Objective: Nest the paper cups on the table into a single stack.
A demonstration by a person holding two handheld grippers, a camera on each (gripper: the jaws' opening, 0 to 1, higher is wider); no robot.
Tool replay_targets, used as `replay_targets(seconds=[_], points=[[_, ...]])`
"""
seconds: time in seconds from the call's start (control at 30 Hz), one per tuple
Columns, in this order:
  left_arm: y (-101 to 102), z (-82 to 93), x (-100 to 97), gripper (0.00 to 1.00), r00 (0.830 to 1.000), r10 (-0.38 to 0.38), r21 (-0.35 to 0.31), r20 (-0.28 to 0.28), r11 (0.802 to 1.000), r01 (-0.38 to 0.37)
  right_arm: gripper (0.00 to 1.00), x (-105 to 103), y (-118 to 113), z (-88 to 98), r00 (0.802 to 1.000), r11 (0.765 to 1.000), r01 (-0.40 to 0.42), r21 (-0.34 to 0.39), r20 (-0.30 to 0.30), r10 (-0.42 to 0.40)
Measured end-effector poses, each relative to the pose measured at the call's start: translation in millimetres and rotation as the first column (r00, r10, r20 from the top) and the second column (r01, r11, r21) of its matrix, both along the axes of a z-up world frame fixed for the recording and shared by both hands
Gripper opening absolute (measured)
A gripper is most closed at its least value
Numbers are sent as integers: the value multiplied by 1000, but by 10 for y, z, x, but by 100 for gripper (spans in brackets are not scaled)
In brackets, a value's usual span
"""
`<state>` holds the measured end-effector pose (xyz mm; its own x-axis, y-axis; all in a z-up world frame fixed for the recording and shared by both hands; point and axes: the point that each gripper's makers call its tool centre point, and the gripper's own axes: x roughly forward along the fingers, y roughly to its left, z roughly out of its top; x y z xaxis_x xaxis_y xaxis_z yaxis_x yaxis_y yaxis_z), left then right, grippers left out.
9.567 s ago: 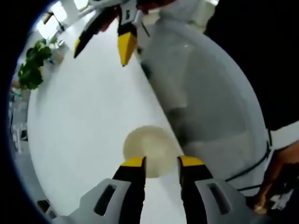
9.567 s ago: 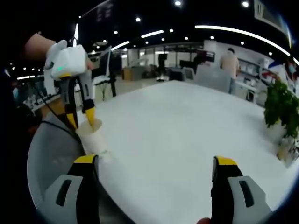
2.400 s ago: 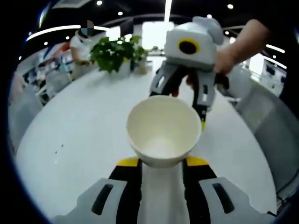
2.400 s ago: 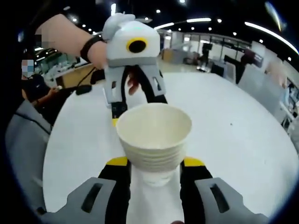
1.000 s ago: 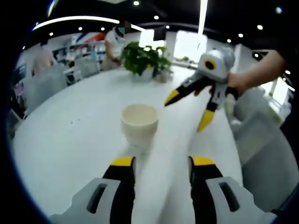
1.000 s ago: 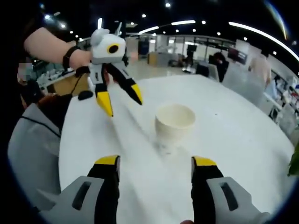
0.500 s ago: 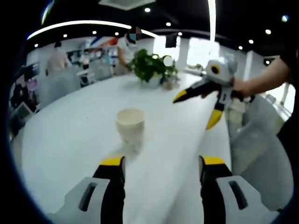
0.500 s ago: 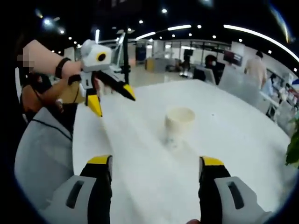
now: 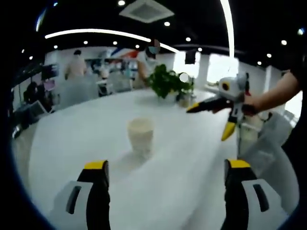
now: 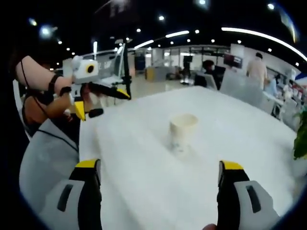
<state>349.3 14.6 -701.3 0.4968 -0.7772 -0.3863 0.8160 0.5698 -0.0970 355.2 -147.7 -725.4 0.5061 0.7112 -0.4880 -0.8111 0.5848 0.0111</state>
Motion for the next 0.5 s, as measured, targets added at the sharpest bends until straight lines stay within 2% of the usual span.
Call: replay_targets(seconds=[0.1,0.3,0.5], points=[[34,-17,-37,99,1000,0,28,6,1000,0,100,-21,-16,2,1000,1000,-11,-12,3,11],[105,-22,-66,99,999,32,33,-6,999,-32,100,-25,-80,2,1000,1000,-4,-12,-1,4],[94,-39,-112,99,999,37,36,-4,999,-37,100,-50,-111,-7,1000,1000,-4,-11,-6,4]])
